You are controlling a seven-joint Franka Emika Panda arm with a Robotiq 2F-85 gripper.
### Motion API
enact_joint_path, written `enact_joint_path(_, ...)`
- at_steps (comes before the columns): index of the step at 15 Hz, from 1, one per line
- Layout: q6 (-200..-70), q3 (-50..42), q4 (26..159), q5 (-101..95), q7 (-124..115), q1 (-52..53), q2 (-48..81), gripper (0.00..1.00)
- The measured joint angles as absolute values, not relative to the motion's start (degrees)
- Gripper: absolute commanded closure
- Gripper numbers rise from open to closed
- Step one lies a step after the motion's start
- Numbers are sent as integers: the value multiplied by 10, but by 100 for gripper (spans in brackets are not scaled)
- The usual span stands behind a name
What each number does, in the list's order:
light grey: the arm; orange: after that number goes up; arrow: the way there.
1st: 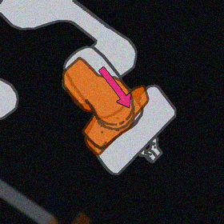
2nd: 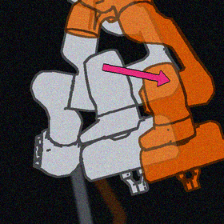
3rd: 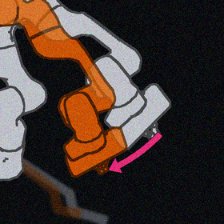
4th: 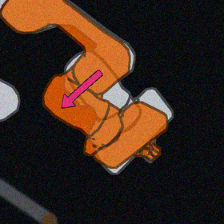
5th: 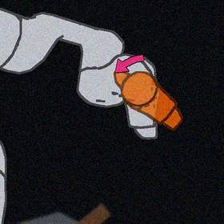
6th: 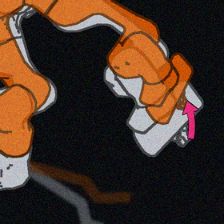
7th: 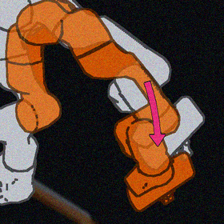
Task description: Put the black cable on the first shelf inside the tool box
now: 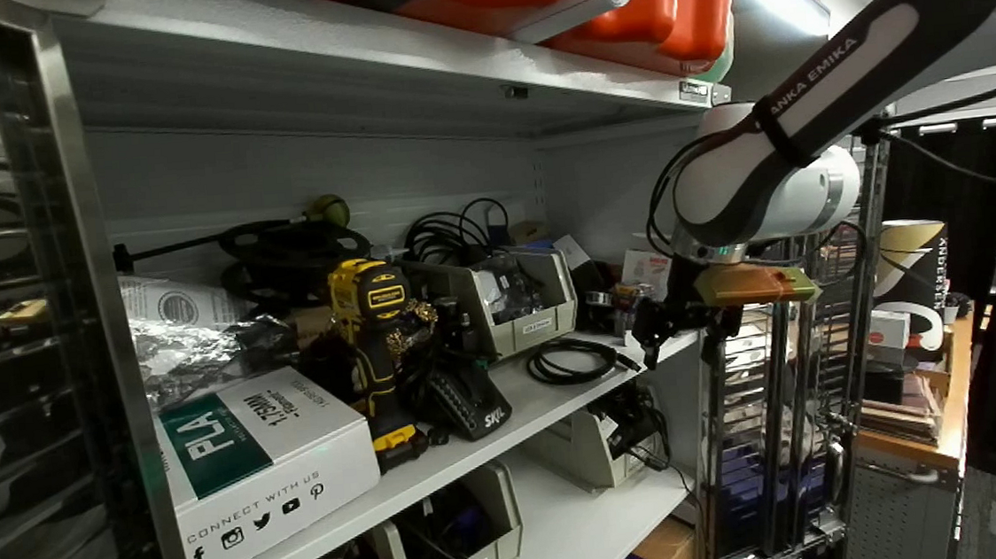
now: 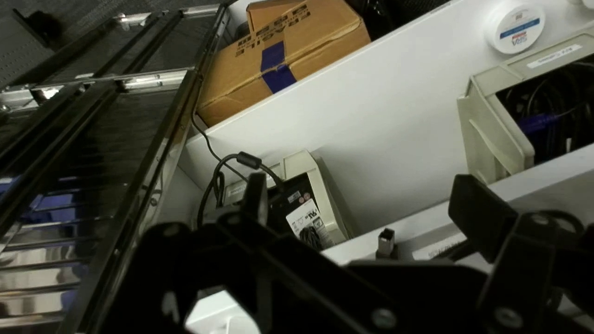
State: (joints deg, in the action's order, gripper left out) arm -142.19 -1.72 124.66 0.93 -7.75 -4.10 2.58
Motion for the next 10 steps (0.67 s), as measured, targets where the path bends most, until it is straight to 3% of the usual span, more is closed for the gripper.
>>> enact_joint_path(10, -1485, -2, 1113, 89, -62, -37, 148, 0)
